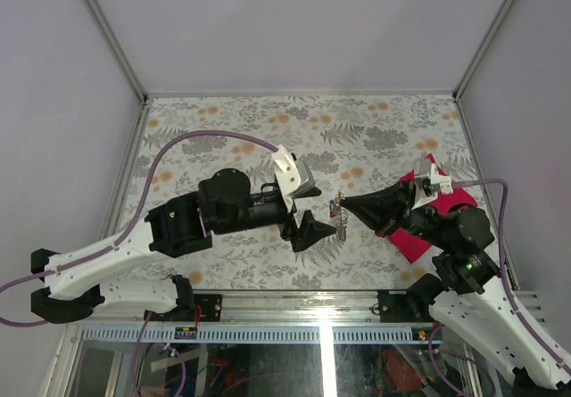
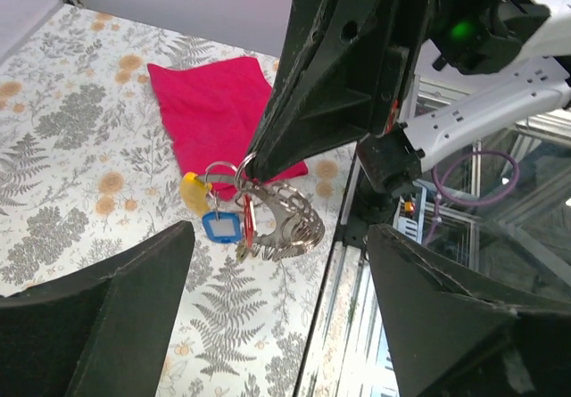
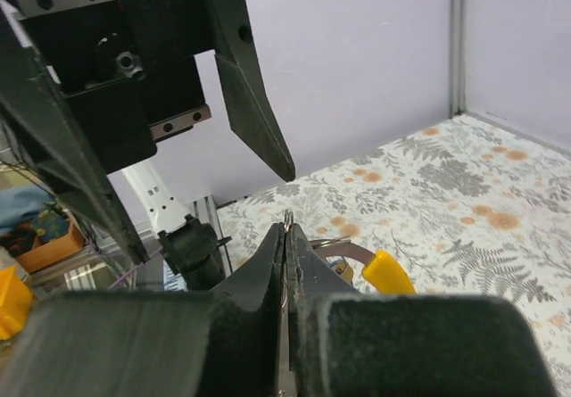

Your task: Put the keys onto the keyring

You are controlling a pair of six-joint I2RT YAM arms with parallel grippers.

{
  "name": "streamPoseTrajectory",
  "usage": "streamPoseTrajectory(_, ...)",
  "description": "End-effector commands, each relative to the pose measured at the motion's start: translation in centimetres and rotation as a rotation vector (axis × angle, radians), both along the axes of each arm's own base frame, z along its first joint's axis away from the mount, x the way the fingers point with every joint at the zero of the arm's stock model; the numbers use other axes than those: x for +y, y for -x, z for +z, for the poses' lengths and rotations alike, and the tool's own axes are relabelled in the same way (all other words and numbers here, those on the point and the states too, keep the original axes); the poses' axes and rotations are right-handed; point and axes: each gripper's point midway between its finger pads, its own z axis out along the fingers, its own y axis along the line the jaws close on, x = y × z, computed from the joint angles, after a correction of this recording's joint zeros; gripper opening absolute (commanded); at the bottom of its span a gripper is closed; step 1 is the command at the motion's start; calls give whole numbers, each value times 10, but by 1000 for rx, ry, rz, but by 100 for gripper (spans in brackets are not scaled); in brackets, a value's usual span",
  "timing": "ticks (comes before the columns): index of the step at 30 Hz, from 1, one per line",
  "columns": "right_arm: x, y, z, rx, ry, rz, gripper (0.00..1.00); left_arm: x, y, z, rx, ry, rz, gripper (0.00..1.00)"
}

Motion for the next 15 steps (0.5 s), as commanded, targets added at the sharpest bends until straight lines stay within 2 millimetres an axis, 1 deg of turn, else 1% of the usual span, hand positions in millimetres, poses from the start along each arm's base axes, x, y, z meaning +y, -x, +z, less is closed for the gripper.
streamPoseTrajectory(1, -13, -8, 28, -47, -34, -106, 0, -15, -17, 21, -12, 101, 77, 82)
streamPoseTrajectory(7, -25, -25, 25, 4, -31, -223, 0, -25, -34, 14, 5, 84, 152, 84)
streamPoseTrajectory(12, -34, -38, 25, 56, -59, -310, 0, -32, -49, -3, 27, 47, 226, 84)
streamPoseTrajectory(15, -36, -43, 26, 78, -72, -333, 0, -37, -56, -12, 33, 32, 258, 84)
